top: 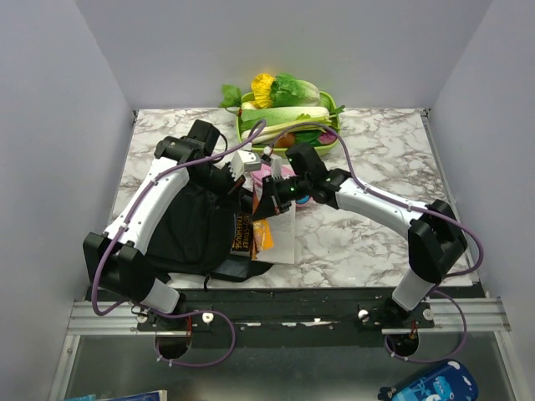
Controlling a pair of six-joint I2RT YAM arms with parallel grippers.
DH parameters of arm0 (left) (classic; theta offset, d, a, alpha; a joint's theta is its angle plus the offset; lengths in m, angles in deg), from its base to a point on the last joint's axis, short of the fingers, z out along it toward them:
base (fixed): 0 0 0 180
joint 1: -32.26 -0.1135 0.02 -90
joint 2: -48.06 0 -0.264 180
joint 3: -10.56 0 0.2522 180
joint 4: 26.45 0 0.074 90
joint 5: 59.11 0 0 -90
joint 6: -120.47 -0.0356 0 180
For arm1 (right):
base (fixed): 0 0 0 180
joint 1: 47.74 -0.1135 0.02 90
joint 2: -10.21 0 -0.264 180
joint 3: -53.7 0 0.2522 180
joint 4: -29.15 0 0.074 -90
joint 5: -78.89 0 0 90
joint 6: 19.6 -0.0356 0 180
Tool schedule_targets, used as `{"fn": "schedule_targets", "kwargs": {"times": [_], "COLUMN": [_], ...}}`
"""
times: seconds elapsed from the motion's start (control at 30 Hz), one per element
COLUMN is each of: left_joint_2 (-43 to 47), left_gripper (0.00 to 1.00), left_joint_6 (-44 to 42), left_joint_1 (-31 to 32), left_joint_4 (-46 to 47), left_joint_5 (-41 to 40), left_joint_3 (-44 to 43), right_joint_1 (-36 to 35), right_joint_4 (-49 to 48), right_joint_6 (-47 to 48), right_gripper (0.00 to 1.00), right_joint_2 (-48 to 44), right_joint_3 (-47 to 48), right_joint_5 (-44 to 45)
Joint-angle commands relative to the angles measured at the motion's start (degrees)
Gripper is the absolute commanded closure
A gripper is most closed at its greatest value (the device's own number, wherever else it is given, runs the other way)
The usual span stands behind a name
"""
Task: Pack the student bag
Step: Place the book in the student bag.
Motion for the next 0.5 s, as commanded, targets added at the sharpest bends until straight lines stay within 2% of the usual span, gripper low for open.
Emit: {"fn": "schedule_targets", "kwargs": {"times": [0.0,0.3,0.47], "left_joint_2": [2.26,2.52,3.32], "left_gripper": [1.0,1.0,1.0], "left_joint_6": [0.2,0.81,0.72], "left_joint_1": [0.03,-0.58,-0.58], "left_joint_4": [0.57,0.31,1.1], "left_joint_5": [1.68,4.14,2.91], "left_joint_3": [-0.48,-1.1,0.22], "right_joint_1": [-1.66,-2.19,-2.1], "right_joint_4": [-1.85,-3.61,-4.13], "right_joint_6": [-0.43,-2.37,-2.19], "right_gripper": [1.0,1.0,0.99], "right_joint_2": [-1.76,-0.97,-2.03], "right_joint_3": [5.61,6.67,5.44], "right_joint_5": [-2.84,-7.68,-8.38]}}
